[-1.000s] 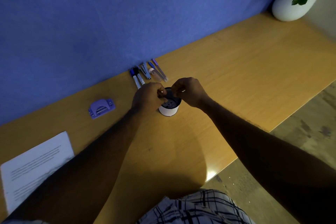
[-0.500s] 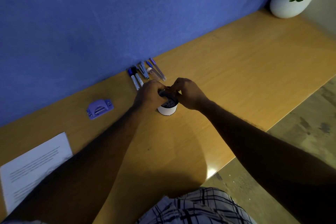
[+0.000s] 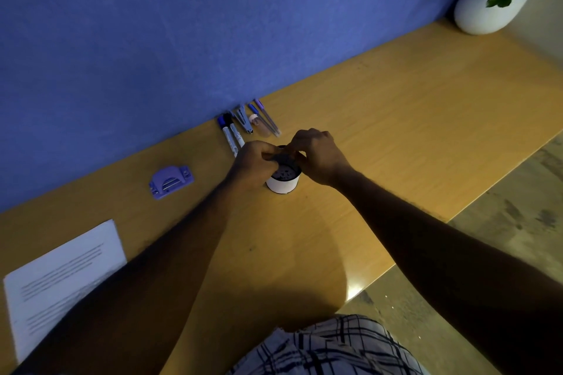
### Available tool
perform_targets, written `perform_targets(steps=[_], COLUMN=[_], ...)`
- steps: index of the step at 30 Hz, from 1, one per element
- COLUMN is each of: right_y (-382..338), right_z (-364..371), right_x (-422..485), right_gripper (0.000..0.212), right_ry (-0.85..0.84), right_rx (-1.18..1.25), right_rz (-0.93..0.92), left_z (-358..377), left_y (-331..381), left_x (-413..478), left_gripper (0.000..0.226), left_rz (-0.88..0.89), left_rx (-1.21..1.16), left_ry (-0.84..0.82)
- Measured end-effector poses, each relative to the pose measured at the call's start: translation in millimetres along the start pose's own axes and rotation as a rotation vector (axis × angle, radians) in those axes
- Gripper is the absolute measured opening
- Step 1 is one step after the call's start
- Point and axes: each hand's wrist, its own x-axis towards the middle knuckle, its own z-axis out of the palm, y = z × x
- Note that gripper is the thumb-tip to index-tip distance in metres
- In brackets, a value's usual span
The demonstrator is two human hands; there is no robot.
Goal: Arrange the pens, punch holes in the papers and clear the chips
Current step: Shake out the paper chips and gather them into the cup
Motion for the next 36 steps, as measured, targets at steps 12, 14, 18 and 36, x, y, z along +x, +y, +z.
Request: perform_targets(steps=[12, 14, 18, 36], right_y=[-27, -40, -64, -99], right_z=[6, 16, 42, 164], right_x=[-4, -7, -19, -66], right_gripper=[0.028, 0.030, 0.047, 0.071], right_ry=[-0.040, -0.048, -0.092, -0.482], right_rx=[0.096, 0.111, 0.103, -0.040], right_rz=[-0.069, -0.109, -0.159, -0.174], left_z=[-37, -44, -51, -6], left_y=[-52, -76, -125, -199], left_x=[-63, -83, -126, -223], left_gripper=[0.052, 0.057, 0.064, 0.105], left_rz=[0.053, 0.025, -0.040, -0.309], left_rx=[0.200, 0.288, 0.443, 0.560], left_ry=[0.081, 0.072, 0.092, 0.275])
